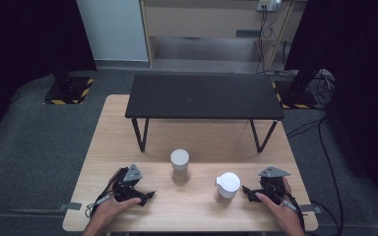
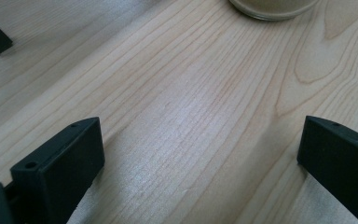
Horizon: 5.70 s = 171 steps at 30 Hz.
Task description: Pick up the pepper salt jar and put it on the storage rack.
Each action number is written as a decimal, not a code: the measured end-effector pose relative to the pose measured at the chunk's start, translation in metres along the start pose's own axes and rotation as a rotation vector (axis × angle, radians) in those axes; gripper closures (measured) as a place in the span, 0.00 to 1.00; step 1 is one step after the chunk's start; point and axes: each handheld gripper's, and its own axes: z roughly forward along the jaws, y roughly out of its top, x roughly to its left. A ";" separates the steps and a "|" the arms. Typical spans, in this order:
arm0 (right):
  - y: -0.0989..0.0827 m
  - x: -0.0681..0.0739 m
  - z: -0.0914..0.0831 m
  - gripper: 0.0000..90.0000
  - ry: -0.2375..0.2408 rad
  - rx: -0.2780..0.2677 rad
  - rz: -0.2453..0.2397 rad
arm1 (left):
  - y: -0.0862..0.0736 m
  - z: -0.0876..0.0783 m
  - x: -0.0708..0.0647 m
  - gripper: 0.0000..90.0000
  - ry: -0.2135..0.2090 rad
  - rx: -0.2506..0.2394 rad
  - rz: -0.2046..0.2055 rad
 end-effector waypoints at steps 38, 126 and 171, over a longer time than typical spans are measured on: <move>0.000 0.000 0.000 0.01 0.000 0.000 0.001 | 0.009 -0.001 -0.008 0.02 -0.036 -0.057 0.030; 0.000 -0.001 0.000 0.02 0.004 -0.001 0.000 | 0.077 0.028 -0.020 0.15 -0.098 -0.271 0.064; 0.000 -0.001 0.000 0.02 0.003 -0.001 0.000 | 0.088 -0.011 0.010 0.37 -0.230 -0.309 0.190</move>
